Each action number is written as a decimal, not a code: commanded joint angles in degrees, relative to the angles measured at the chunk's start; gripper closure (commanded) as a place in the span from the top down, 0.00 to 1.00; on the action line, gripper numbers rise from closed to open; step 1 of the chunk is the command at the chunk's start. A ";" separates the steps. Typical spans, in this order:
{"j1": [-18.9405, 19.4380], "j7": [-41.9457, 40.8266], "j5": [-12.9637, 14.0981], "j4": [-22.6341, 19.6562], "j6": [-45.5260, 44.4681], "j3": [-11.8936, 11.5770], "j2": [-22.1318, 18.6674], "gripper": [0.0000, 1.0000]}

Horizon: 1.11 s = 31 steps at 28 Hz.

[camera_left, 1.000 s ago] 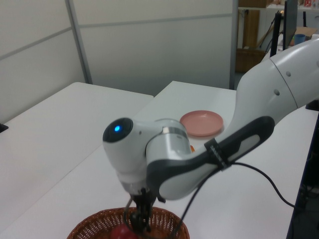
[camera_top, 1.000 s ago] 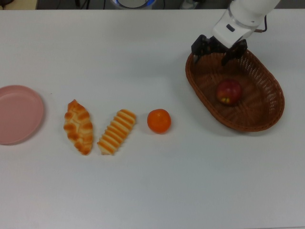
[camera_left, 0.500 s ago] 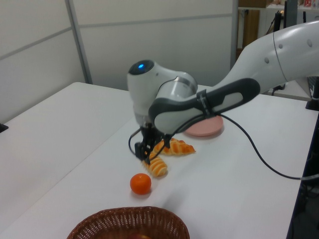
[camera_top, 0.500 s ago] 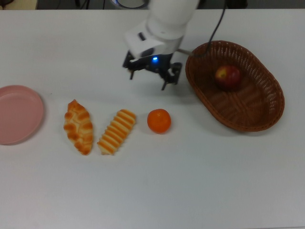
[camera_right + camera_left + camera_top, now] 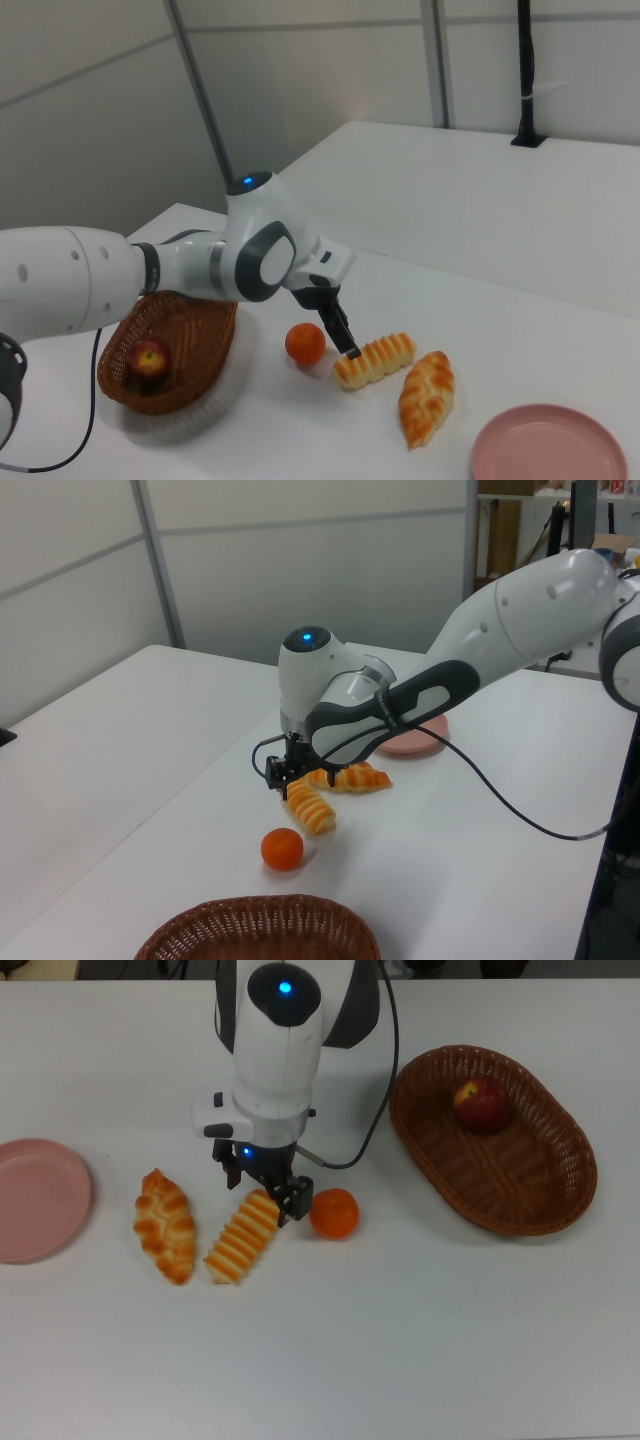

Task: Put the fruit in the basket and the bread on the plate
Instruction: 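Move the gripper to the striped bread roll and grasp it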

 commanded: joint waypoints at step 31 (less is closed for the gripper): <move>1.81 0.33 -5.08 9.75 1.17 -3.61 11.17 0.00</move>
